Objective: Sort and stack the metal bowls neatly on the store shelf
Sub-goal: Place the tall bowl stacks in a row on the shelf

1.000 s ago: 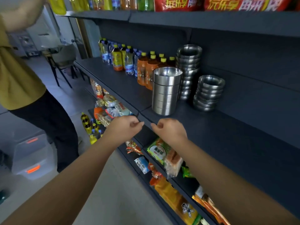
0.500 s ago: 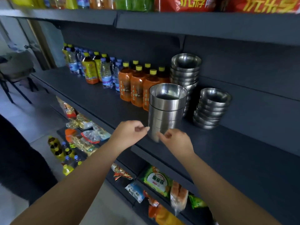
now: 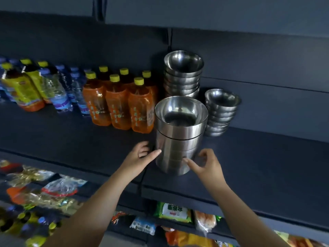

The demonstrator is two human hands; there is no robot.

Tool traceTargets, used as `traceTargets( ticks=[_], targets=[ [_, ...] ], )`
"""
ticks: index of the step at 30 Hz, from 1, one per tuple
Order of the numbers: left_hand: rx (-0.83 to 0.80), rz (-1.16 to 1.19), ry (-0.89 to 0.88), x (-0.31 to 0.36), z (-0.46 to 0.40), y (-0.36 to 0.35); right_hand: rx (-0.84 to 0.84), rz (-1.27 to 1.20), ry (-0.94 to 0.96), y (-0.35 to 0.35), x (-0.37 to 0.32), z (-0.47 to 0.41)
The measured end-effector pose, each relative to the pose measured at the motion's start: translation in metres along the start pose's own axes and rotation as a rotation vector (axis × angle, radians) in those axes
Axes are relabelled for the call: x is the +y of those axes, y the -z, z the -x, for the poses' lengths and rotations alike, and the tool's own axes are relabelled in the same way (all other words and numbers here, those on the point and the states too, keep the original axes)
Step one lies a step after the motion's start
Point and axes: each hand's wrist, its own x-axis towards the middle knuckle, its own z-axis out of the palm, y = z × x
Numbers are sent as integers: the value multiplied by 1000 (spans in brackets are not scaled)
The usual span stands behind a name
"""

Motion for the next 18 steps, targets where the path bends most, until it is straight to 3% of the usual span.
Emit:
traceTargets(
  ticks=[4, 9, 18],
  targets=[
    [-118, 319, 129, -3, -11, -16, -69, -179, -59, -11, 7, -2],
    [-225, 545, 156, -3, -21, -28, -250, -337, -103, -21, 12, -10],
    [-347, 566, 125, -2, -24, -29, -203, -493, -41, -28, 14, -12]
  ],
)
